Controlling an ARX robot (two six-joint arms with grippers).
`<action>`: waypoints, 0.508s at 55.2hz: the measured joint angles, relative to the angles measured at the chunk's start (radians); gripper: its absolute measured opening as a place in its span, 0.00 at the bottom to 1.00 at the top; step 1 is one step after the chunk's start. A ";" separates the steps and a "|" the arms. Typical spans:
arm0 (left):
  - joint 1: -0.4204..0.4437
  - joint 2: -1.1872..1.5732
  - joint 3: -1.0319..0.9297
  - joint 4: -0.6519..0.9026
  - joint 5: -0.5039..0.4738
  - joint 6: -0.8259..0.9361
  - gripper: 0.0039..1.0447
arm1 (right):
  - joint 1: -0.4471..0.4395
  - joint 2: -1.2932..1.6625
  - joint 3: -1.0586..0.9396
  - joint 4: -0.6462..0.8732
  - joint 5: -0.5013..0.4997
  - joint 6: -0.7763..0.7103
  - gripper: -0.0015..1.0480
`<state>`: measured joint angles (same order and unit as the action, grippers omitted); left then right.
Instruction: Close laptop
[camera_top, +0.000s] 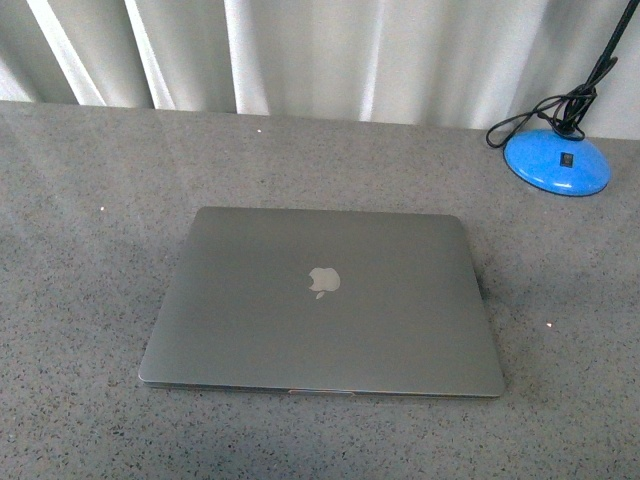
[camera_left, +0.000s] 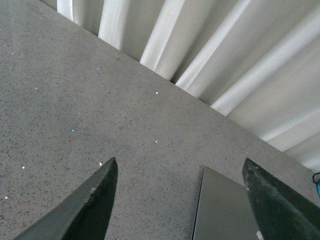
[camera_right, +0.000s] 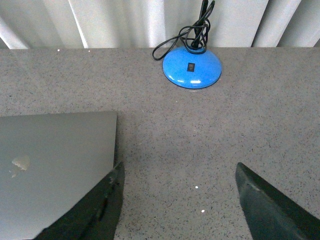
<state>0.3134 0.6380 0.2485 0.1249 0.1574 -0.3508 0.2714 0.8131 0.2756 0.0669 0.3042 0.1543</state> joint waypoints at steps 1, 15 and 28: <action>0.000 0.000 0.000 0.000 0.000 0.000 0.81 | 0.000 0.000 0.000 0.000 0.000 0.000 0.69; 0.000 0.000 0.000 0.000 0.001 0.000 0.94 | -0.028 0.017 -0.140 0.398 -0.079 -0.087 0.76; -0.053 -0.074 -0.143 0.323 0.096 0.275 0.60 | -0.109 -0.084 -0.246 0.643 -0.152 -0.148 0.39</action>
<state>0.2607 0.5644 0.1055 0.4477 0.2535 -0.0757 0.1619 0.7288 0.0299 0.7101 0.1520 0.0063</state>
